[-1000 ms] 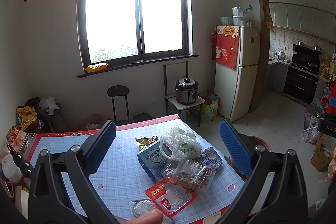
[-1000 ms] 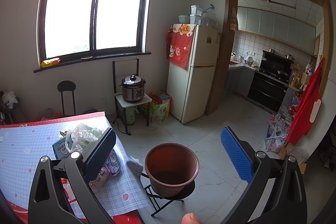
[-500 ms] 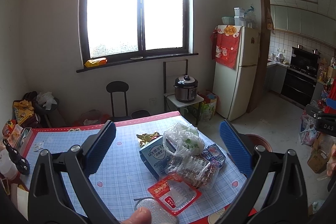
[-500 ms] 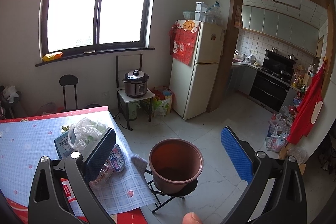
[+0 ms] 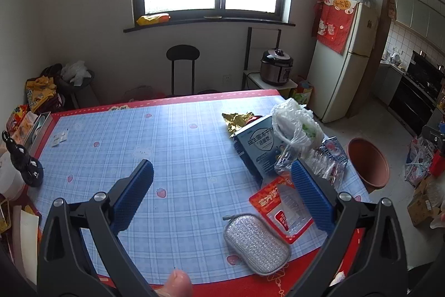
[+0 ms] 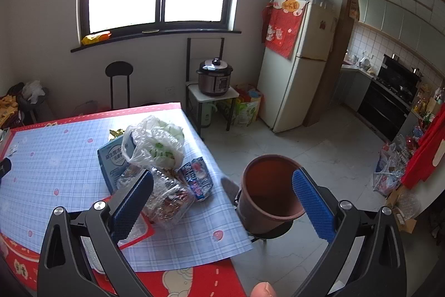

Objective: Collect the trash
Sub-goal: 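Move the right tool to the red-and-white tray package while the left tool approaches the grey sponge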

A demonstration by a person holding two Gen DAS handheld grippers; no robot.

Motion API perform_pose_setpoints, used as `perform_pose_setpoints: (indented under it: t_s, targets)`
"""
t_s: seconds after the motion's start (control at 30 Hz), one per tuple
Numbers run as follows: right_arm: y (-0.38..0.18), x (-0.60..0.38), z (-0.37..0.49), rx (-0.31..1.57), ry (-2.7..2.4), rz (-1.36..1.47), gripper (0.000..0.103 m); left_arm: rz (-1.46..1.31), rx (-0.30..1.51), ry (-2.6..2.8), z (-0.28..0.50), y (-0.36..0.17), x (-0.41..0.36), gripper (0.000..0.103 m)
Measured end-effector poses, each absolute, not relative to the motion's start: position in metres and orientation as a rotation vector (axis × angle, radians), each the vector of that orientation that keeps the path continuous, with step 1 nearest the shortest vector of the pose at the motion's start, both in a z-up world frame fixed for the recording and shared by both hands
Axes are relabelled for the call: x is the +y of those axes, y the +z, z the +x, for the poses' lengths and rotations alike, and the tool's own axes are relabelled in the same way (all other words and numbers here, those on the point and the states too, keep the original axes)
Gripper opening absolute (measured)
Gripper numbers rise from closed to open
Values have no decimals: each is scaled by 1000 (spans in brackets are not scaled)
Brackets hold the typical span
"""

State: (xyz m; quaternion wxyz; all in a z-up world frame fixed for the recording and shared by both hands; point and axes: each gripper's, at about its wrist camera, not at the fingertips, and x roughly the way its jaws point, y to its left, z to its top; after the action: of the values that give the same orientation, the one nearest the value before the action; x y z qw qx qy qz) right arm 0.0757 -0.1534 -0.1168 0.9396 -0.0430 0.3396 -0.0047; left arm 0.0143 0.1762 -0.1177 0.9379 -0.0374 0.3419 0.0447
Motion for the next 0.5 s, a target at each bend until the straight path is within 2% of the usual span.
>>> perform_pose_setpoints:
  t_s: [0.27, 0.5]
  targets:
    - [-175, -103, 91, 789, 105, -38, 98, -90, 793, 79, 12, -178, 218, 97]
    - [-221, -86, 89, 905, 135, -111, 98, -144, 853, 90, 19, -219, 228, 97]
